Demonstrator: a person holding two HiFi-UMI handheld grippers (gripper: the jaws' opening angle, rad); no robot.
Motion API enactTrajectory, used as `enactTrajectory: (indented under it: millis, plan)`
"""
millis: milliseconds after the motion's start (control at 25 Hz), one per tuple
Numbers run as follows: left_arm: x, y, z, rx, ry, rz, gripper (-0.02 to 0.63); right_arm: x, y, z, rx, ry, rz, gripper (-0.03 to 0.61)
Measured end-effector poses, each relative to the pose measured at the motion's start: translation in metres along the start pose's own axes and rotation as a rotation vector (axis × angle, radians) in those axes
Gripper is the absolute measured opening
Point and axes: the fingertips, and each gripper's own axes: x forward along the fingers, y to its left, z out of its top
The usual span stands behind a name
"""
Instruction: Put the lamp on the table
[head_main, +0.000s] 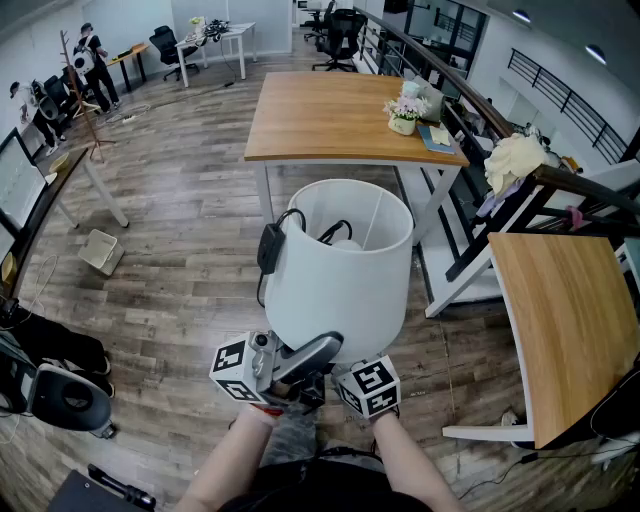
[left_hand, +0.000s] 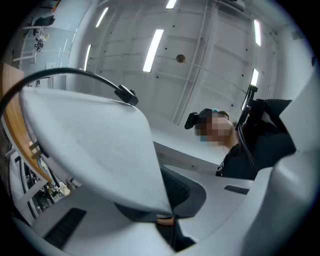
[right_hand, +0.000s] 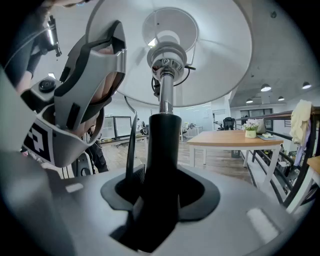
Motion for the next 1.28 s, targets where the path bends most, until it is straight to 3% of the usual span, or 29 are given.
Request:
enactTrajectory:
  millis: [640, 1280]
  plan:
    - [-0.010, 0.105, 0.064, -0.018, 0.033, 0.012, 0.006, 0.106, -0.055, 0.030, 0.041, -0.008, -0.004, 0.196]
    - [-0.034, 0.193, 0.143, -0.058, 0.035, -0.042, 0.006, 0.209, -0.100, 0.067, 0.028, -0.015, -0.073, 0.196]
